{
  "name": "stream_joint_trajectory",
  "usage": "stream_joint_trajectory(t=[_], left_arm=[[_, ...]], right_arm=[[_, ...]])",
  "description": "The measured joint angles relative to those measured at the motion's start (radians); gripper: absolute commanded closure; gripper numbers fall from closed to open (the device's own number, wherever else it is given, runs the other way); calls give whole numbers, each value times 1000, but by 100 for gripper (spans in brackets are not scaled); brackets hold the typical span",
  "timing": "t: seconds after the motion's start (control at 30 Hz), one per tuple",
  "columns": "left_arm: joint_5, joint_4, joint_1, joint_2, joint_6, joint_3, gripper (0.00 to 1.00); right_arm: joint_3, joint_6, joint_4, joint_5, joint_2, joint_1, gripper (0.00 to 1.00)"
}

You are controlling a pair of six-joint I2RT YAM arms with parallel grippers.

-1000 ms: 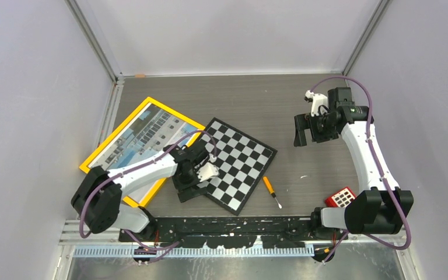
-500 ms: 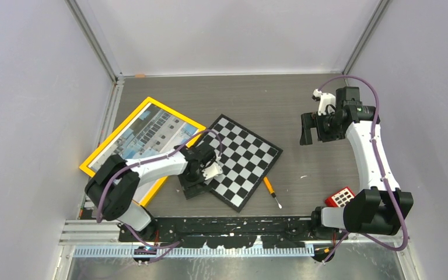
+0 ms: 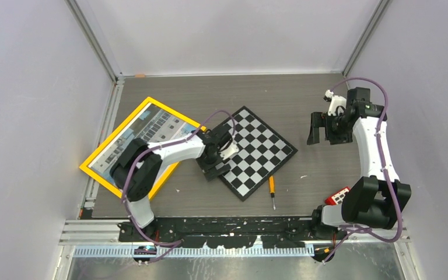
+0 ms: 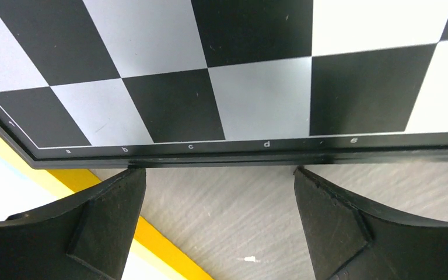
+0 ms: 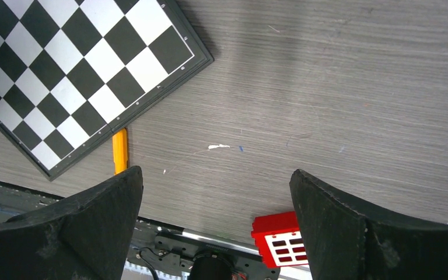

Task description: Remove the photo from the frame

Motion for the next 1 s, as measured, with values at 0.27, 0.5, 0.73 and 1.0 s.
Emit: stream_joint_trajectory(t=[0.27, 0.5, 0.73, 1.0], left_arm=[[64, 70, 0, 155, -54, 216, 0], [148, 95, 0, 298, -134, 411, 0], [194, 101, 0, 449, -190, 621, 0], [236, 107, 0, 586, -212, 838, 0]], right_arm=[[23, -24, -51, -28, 84, -66, 0], [90, -69, -112, -45, 166, -125, 0], [113, -124, -149, -45, 234, -186, 0], [137, -160, -175, -51, 272, -210, 0]])
